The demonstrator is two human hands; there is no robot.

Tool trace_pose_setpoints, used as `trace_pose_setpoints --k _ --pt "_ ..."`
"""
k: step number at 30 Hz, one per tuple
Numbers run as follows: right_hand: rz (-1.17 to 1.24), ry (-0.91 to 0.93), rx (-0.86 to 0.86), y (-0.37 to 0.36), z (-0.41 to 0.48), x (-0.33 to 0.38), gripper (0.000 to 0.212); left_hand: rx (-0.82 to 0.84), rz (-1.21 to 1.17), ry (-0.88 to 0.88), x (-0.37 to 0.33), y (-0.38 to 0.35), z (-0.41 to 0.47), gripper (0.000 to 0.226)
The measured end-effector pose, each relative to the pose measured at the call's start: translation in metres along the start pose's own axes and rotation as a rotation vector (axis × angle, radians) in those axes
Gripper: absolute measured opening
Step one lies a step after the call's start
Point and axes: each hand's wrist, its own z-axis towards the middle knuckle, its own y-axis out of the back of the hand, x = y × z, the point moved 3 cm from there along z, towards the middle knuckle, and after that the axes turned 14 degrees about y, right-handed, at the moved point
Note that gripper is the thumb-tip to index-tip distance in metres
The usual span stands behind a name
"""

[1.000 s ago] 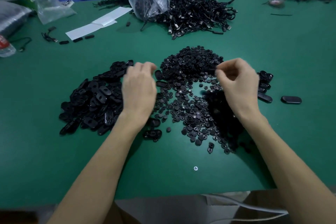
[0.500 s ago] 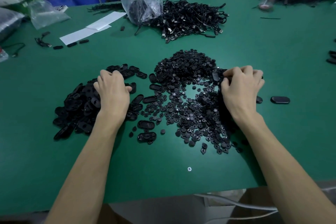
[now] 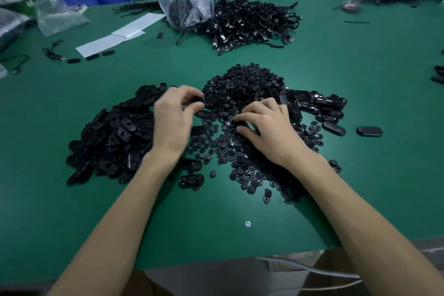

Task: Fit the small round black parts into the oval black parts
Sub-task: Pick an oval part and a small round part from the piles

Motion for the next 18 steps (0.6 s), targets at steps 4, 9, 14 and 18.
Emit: trace_pose_setpoints --k 4,9,14,18 --pt "0.002 -0.063 -0.028 0.002 -0.001 -0.004 0.019 0.219 -0.414 0.097 -0.009 -0.026 -0.019 0.010" --pt "0.050 -0.125 -0.045 0.003 0.001 -0.006 0.015 0.366 -0.711 0.274 -0.007 -0.032 -0.022 0.010" --pt "0.061 -0.175 -0.022 0.001 0.001 -0.009 0.025 0.451 -0.827 0.453 -0.004 -0.036 -0.022 0.021" --pt "0.049 -0.207 -0.024 -0.001 -0.001 -0.011 0.028 0.499 -0.870 0.526 -0.003 -0.039 -0.021 0.018"
